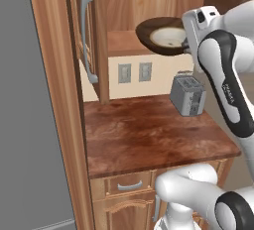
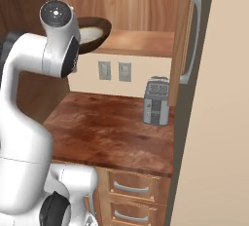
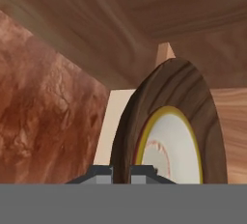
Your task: Pick up the bowls on the counter and stack them on top of one another in the open cabinet. Place the smaller bowl on top of the larger bowl.
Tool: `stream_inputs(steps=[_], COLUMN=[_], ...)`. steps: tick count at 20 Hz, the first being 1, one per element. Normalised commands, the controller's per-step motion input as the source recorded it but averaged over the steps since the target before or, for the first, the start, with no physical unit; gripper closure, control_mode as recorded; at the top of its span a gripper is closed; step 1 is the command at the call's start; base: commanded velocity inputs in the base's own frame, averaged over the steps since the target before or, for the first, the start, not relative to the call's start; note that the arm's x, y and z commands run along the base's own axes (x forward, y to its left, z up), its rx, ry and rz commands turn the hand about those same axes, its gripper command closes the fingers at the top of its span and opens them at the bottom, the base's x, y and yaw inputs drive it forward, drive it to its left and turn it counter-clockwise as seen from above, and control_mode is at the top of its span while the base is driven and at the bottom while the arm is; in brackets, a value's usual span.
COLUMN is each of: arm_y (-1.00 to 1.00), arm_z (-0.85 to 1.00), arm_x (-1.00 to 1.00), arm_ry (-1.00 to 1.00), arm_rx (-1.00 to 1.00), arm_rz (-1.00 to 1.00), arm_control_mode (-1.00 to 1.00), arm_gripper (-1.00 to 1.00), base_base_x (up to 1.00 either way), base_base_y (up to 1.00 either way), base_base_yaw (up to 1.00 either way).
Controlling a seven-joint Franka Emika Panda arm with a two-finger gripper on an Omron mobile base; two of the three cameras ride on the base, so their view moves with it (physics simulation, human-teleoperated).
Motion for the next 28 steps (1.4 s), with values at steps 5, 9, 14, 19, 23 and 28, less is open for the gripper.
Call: stream_inputs(steps=[5, 9, 14, 19, 23, 28], arm_y=[0.00, 0.00, 0.00, 0.00, 0.00, 0.00], arm_z=[-0.04, -0.04, -0.10, -0.08, -0.01, 0.00], arm_x=[0.32, 0.35, 0.30, 0.27, 0.24, 0.25], arm_ry=[-0.01, -0.04, -0.07, -0.05, -0.01, 0.00], arm_rx=[0.00, 0.00, 0.00, 0.00, 0.00, 0.00], arm_rz=[-0.01, -0.01, -0.01, -0.01, -0.02, -0.03], arm_control_mode=[-1.00, -1.00, -1.00, -1.00, -1.00, -1.00], arm_gripper=[1.00, 1.00, 1.00, 1.00, 1.00, 1.00], base_base_x=[0.00, 0.00, 0.00, 0.00, 0.00, 0.00], base_base_y=[0.00, 0.00, 0.00, 0.00, 0.00, 0.00], base_base_yaw=[0.00, 0.00, 0.00, 0.00, 0.00, 0.00])
